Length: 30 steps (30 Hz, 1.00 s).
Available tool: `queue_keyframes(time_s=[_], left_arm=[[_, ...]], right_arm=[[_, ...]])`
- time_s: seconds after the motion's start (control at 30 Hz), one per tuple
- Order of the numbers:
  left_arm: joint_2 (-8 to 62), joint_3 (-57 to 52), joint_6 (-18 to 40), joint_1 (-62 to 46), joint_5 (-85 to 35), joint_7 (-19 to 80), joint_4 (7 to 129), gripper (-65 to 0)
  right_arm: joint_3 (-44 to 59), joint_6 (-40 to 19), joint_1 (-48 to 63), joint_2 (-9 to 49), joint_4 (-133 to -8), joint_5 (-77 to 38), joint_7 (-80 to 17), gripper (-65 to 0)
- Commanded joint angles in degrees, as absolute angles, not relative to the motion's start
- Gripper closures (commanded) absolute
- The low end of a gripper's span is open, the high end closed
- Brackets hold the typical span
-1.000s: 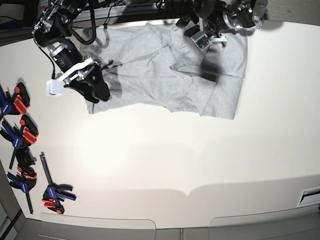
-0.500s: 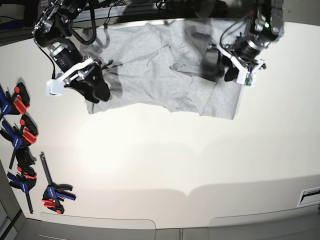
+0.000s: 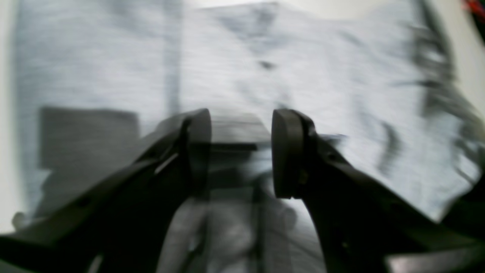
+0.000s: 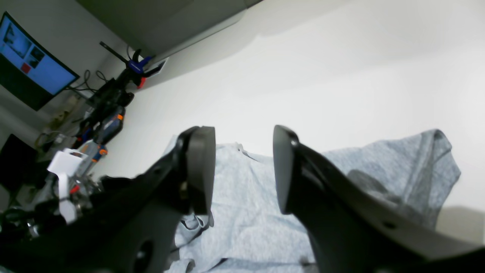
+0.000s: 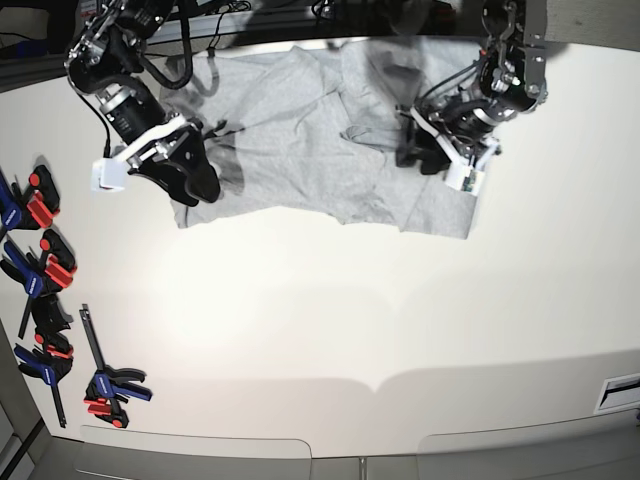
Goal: Fold the T-shirt properly
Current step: 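Lower the fabric onto the shirt and open the left gripper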
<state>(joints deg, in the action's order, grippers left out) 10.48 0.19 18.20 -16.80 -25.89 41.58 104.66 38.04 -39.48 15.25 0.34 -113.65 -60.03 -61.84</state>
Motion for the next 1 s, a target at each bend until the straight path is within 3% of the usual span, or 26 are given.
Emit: queue_keyframes(time_s=[0.0,0.3,0.73,0.97], left_arm=[[10.5,0.0,18.5,-16.2,-26.5,40.2,105.6,-24.8],[10.5,0.1,16.5,-15.9,-26.0,38.8,100.2,-24.7],[10.3,0.0,20.2,-12.5,-31.6,37.7,96.9,-21.5],[10.4,0.0,20.1,-11.2,-26.7,38.2,96.9,-23.3]], right_arm=[[38.2,-40.0,14.9,0.8,-114.8,-61.7,-60.4,-23.5],[38.2,-40.0,14.9,0.8,-114.8,-61.7,-60.4,-23.5],[38.2,-40.0,14.9,0.8,-114.8,-61.7,-60.4,-23.5],[38.2,-40.0,14.9,0.8,-114.8,-61.7,-60.4,-23.5]])
